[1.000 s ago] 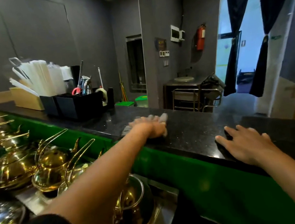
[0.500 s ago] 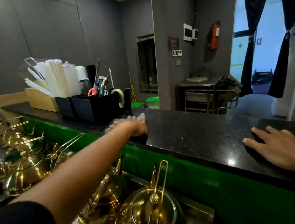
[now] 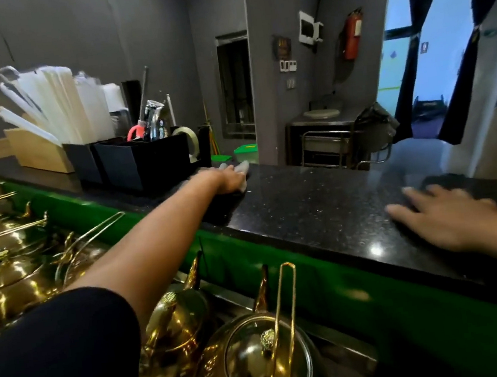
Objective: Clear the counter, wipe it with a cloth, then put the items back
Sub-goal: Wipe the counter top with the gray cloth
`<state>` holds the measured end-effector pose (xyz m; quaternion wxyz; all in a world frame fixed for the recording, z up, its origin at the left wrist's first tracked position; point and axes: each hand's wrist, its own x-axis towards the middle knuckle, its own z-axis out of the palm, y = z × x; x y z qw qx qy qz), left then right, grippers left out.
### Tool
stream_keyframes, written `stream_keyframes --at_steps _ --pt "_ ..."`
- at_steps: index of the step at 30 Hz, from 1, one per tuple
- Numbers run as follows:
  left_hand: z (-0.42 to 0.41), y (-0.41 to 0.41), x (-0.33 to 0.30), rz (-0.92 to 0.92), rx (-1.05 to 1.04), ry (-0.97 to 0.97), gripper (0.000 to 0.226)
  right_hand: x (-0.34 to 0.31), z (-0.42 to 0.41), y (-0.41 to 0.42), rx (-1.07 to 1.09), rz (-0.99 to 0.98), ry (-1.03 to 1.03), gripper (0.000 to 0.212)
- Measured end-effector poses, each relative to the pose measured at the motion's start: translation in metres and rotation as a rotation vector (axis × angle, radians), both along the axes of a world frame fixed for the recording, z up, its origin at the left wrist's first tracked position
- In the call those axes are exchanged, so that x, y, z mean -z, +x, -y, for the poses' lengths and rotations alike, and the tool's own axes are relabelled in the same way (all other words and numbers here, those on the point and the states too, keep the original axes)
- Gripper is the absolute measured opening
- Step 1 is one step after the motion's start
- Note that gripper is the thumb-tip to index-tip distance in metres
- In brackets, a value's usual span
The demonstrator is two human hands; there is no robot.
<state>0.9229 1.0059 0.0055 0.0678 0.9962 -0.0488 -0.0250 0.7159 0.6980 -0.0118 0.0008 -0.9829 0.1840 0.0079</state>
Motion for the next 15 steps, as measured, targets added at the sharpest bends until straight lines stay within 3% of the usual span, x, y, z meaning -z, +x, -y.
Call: stream_keyframes --at_steps 4,11,15 --pt "0.009 0.011 0.000 -0.015 0.089 0.080 0.056 -0.004 -0.081 0.062 -0.323 0.045 0.027 0.068" --pt "0.017 -0.009 0.008 0.046 0.199 0.206 0.056 -0.013 -0.117 0.125 -0.313 -0.065 0.119 0.063" --pt "0.011 -0.007 0.013 0.046 0.229 0.162 0.062 -0.008 -0.117 0.129 -0.376 0.014 0.139 0.062"
